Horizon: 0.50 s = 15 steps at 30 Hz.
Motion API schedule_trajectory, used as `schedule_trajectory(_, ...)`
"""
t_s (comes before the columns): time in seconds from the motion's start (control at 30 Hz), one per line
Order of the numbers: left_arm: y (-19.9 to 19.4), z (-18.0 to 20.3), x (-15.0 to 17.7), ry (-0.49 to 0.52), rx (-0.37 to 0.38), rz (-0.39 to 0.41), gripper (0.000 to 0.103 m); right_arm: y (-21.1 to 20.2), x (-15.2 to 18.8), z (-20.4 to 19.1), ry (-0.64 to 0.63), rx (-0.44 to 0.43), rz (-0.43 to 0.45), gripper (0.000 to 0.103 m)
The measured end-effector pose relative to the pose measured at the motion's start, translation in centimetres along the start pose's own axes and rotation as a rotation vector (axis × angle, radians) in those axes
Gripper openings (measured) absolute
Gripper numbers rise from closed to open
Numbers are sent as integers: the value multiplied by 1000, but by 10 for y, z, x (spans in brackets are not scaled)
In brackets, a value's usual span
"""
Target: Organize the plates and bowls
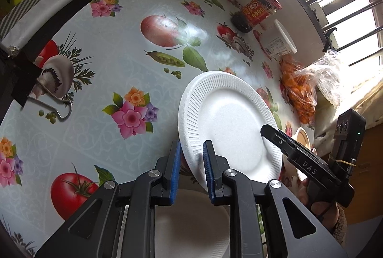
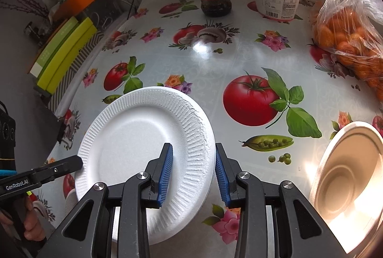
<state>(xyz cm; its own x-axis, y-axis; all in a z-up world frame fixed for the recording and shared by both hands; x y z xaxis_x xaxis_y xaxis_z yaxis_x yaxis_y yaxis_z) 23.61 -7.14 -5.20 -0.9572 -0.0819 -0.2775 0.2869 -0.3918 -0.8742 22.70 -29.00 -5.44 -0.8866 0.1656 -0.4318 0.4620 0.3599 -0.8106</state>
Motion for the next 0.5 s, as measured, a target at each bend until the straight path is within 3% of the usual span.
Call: schedule_trajectory(0.5,-56,-7,29,26,22,74,19,-44,28,-37,-52,-36,57,34)
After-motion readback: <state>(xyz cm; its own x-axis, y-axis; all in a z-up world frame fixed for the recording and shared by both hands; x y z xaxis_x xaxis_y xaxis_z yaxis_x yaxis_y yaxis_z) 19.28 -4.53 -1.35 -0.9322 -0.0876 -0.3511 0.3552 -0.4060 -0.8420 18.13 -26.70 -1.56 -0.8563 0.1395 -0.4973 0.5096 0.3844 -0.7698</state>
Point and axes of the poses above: each gripper's, at about its wrist camera, not at the fingertips, and y roughly the way its jaws point, z to its right, x to its underside, the point moved 3 cm from there along y, roughly the way its jaws point, and after that the axes turned 7 degrees about -x, right-handed, at the moved point
